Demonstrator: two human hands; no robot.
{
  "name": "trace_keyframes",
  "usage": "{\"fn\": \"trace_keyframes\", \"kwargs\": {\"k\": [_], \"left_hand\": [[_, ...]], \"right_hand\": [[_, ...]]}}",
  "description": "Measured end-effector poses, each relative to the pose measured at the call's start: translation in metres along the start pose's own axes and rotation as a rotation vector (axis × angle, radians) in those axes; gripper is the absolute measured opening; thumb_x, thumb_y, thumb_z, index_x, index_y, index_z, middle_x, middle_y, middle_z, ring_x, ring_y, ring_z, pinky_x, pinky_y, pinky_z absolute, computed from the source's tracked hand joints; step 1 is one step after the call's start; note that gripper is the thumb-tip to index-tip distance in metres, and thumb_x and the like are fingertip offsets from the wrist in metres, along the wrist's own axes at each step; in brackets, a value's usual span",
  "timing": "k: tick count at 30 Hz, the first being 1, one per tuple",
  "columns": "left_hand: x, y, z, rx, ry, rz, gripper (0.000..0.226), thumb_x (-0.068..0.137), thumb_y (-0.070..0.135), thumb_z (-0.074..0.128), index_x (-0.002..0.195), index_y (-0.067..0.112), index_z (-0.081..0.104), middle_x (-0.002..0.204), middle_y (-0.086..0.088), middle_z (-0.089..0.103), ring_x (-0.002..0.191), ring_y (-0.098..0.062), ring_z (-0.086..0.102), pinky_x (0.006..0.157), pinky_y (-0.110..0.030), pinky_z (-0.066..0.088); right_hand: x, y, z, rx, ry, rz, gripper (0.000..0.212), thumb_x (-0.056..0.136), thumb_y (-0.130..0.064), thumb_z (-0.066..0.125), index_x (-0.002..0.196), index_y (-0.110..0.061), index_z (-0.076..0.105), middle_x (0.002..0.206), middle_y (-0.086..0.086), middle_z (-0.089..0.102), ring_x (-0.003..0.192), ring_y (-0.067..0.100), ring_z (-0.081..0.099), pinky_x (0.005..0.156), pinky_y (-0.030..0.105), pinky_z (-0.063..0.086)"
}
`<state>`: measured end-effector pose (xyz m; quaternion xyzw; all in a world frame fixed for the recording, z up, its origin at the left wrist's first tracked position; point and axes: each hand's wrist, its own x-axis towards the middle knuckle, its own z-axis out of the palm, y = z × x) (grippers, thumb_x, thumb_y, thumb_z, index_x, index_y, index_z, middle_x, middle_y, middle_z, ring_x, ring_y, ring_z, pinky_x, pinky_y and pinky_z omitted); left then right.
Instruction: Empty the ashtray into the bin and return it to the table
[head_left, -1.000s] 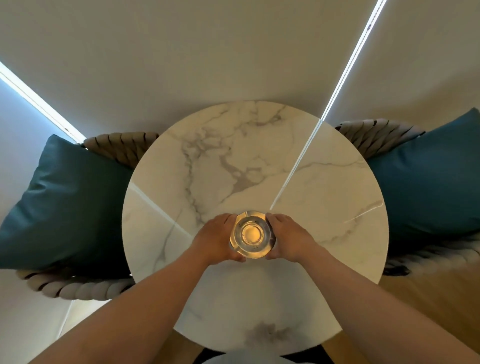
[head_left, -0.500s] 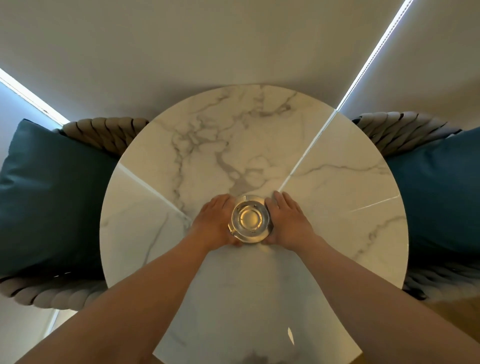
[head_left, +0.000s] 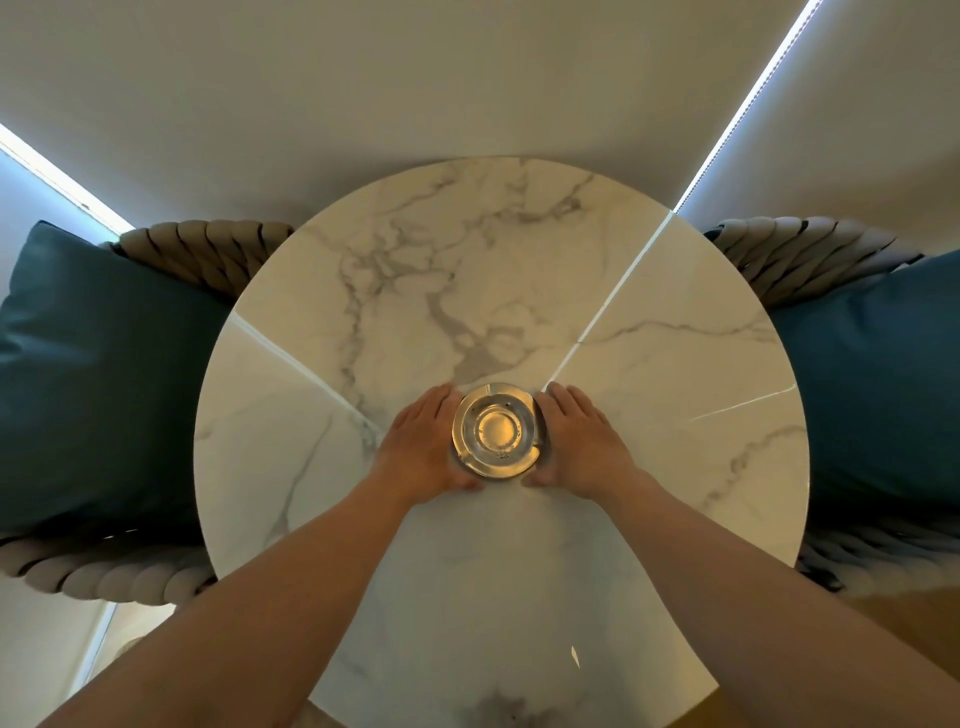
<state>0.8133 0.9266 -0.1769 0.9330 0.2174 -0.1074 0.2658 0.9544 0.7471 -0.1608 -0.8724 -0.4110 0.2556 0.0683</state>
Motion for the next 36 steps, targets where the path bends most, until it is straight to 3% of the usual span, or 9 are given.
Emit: {"fn": "trace_keyframes", "kwargs": {"k": [20, 29, 34, 36], "left_hand": [[-0.002, -0.007, 0.0, -0.014, 0.001, 0.017, 0.121, 0.052, 0.055, 0.088, 0.149, 0.014, 0.028, 0.16, -0.005, 0.026, 0.149, -0.021, 0.022, 0.12, -0.037, 0.023], [-0.007, -0.004, -0.005, -0.012, -0.022, -0.004, 0.128, 0.051, 0.05, 0.09, 0.153, 0.014, 0.02, 0.161, -0.003, 0.023, 0.149, -0.019, 0.02, 0.12, -0.036, 0.023], [-0.018, -0.013, -0.005, 0.012, -0.023, -0.03, 0.118, 0.061, 0.043, 0.089, 0.152, 0.013, 0.019, 0.16, -0.004, 0.024, 0.148, -0.02, 0.021, 0.119, -0.036, 0.025], [-0.026, -0.013, -0.008, 0.022, 0.001, -0.05, 0.11, 0.066, 0.04, 0.086, 0.151, 0.012, 0.021, 0.158, -0.005, 0.028, 0.145, -0.022, 0.025, 0.117, -0.037, 0.028]], "right_hand": [[-0.001, -0.008, 0.004, -0.02, 0.003, 0.003, 0.096, 0.059, -0.056, 0.083, 0.135, -0.02, 0.038, 0.149, 0.005, 0.03, 0.141, 0.029, 0.024, 0.112, 0.04, 0.032], [-0.003, -0.006, 0.001, -0.005, 0.018, 0.009, 0.104, 0.057, -0.056, 0.082, 0.141, -0.021, 0.033, 0.145, 0.001, 0.036, 0.137, 0.027, 0.03, 0.11, 0.041, 0.034], [-0.012, 0.0, 0.0, 0.015, 0.006, 0.044, 0.101, 0.064, -0.048, 0.083, 0.145, -0.019, 0.03, 0.145, 0.002, 0.039, 0.137, 0.028, 0.033, 0.109, 0.04, 0.033], [-0.017, -0.002, -0.001, 0.003, 0.028, 0.068, 0.092, 0.072, -0.044, 0.08, 0.145, -0.017, 0.032, 0.145, 0.004, 0.042, 0.134, 0.03, 0.037, 0.107, 0.041, 0.036]]}}
